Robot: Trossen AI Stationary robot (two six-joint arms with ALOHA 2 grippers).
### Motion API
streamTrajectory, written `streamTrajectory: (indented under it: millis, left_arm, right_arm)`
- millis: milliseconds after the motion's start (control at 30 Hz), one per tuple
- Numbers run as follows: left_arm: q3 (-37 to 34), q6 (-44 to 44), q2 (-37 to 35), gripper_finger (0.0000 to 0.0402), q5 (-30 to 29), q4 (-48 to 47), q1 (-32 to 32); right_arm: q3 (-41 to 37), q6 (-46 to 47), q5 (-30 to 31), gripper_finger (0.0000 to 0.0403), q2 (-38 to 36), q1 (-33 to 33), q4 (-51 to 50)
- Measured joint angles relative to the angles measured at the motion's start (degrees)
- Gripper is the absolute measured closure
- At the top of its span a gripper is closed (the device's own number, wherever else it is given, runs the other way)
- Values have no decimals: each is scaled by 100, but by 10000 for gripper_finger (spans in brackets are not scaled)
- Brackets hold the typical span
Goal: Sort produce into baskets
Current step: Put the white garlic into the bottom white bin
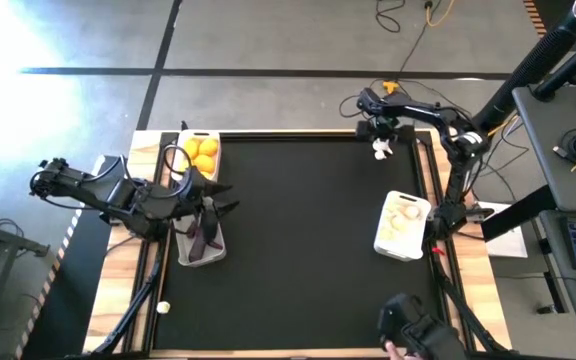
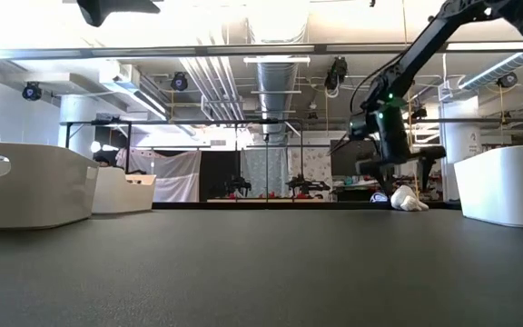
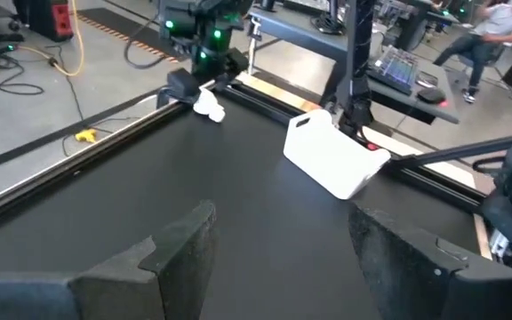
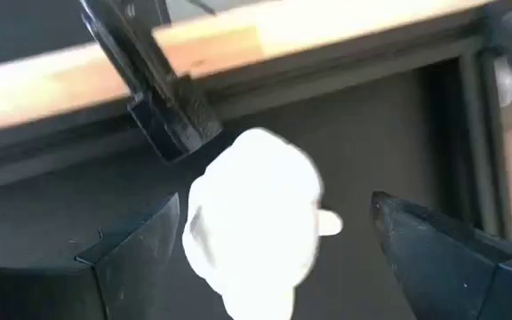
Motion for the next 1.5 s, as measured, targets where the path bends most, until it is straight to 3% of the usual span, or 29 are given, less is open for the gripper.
streamTrajectory:
  millis: [167, 467, 600, 733, 933, 1133, 1300, 1500]
  left_arm:
    - [0, -2, 0, 164, -15, 4, 47]
    - [0, 0, -2, 164, -16, 9, 68]
    - [0, 0, -41, 164, 20, 9, 68]
    - [0, -13, -185, 164, 249, 20, 55]
    - [0, 255, -332, 164, 323, 22, 35]
    - [0, 597, -300, 164, 491, 280, 31]
    - [0, 549, -280, 164, 495, 597, 31]
    - [0, 408, -266, 164, 641, 829, -167]
  right_arm:
    - [-2, -54, -194, 67, 191, -33, 4]
    - [-2, -205, -487, 173, 137, -30, 78]
    - [-2, -399, -582, 205, -152, 78, -11]
    - [-2, -784, -573, 210, -787, 436, -289]
    - [-1, -837, -578, 204, -2099, 1940, -1633]
    - [-28, 1057, -690, 203, -3064, 4071, -3546]
    - [-478, 2708, -963, 202, -3566, 5485, -3317]
    - [-1303, 3378, -1101, 202, -3428, 6052, -3371]
